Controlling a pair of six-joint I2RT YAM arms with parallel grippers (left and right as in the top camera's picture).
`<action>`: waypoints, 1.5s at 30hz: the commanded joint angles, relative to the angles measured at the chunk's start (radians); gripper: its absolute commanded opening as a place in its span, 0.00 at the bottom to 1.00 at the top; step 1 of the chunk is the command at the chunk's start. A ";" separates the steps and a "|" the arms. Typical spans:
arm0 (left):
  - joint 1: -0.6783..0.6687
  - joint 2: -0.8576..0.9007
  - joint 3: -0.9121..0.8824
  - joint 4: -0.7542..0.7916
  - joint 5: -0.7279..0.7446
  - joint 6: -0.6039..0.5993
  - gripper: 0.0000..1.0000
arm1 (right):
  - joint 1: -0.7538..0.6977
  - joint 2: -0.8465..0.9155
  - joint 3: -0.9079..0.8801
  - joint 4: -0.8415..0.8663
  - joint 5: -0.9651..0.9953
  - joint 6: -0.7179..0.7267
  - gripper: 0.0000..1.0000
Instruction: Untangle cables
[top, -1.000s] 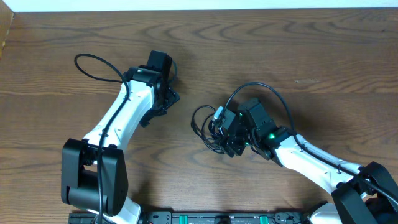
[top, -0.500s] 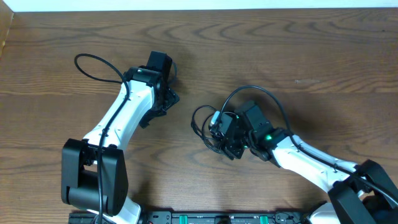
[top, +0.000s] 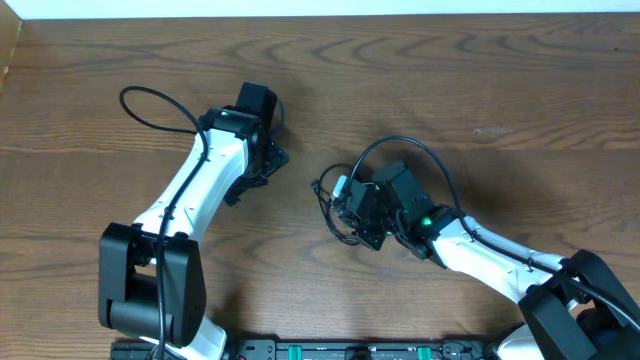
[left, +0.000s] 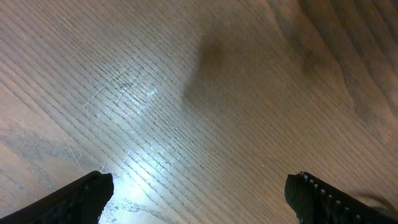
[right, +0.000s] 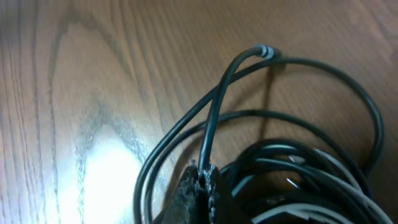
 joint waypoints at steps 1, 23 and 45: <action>0.001 0.008 0.000 -0.005 -0.017 0.006 0.93 | -0.020 -0.068 0.014 0.006 0.045 0.107 0.01; 0.000 0.008 0.000 -0.018 -0.006 0.022 0.93 | -0.203 -0.385 0.013 -0.254 0.284 0.362 0.01; 0.000 0.008 0.000 -0.014 -0.006 0.043 0.93 | -0.201 -0.385 0.013 -0.446 0.199 0.037 0.49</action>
